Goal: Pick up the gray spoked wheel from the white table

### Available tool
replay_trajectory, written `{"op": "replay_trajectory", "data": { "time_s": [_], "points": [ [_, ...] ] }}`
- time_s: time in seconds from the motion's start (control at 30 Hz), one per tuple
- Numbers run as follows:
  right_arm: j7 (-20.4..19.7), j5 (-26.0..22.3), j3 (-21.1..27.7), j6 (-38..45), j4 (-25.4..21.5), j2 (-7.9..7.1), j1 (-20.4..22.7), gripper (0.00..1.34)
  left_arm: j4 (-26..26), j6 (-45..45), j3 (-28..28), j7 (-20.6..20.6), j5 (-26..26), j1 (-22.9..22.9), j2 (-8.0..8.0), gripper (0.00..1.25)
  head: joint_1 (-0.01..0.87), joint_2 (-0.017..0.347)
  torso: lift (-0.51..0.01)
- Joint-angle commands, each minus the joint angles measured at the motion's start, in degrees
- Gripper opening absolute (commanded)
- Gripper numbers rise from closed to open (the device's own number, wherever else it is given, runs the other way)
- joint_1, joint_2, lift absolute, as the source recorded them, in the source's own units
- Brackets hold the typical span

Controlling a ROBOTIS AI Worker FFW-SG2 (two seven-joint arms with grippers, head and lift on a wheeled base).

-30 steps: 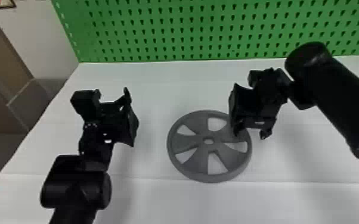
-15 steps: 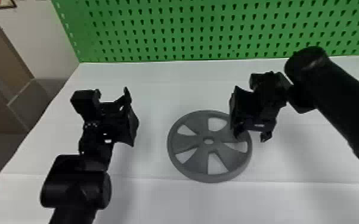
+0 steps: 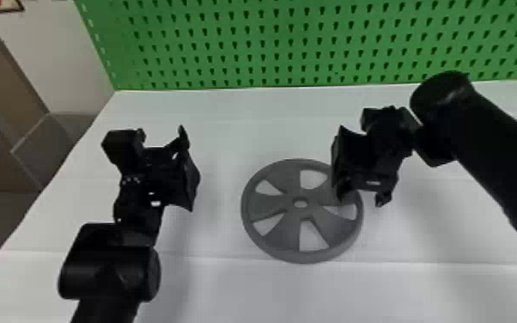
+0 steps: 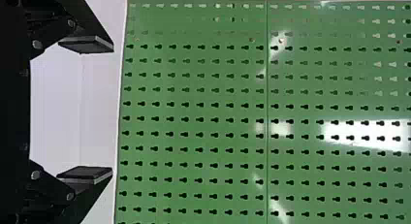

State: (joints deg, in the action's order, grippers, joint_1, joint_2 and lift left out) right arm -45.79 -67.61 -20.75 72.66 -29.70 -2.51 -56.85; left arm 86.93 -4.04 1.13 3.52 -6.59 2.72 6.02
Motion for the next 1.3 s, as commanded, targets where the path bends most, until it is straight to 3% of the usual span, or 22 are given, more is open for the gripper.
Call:
{"op": "replay_trajectory", "data": {
  "time_s": [0.0,0.37,1.27],
  "points": [
    [0.0,0.55,-0.61,-1.2,0.08,0.14,0.6,0.85,-0.01,0.0,-0.16,0.0,-0.09,0.09,0.05,0.89,0.779,0.153,-0.063],
    [0.0,1.25,1.77,-2.43,-0.01,0.14,2.36,0.85,-0.01,0.0,-0.16,0.0,-0.35,0.18,-0.04,0.89,0.779,0.153,-0.063],
    [2.28,2.48,0.36,-3.84,-0.18,-0.12,3.24,0.85,-0.01,0.0,-0.86,1.14,-0.7,0.53,-0.04,0.89,0.779,0.153,-0.063]
  ]
}}
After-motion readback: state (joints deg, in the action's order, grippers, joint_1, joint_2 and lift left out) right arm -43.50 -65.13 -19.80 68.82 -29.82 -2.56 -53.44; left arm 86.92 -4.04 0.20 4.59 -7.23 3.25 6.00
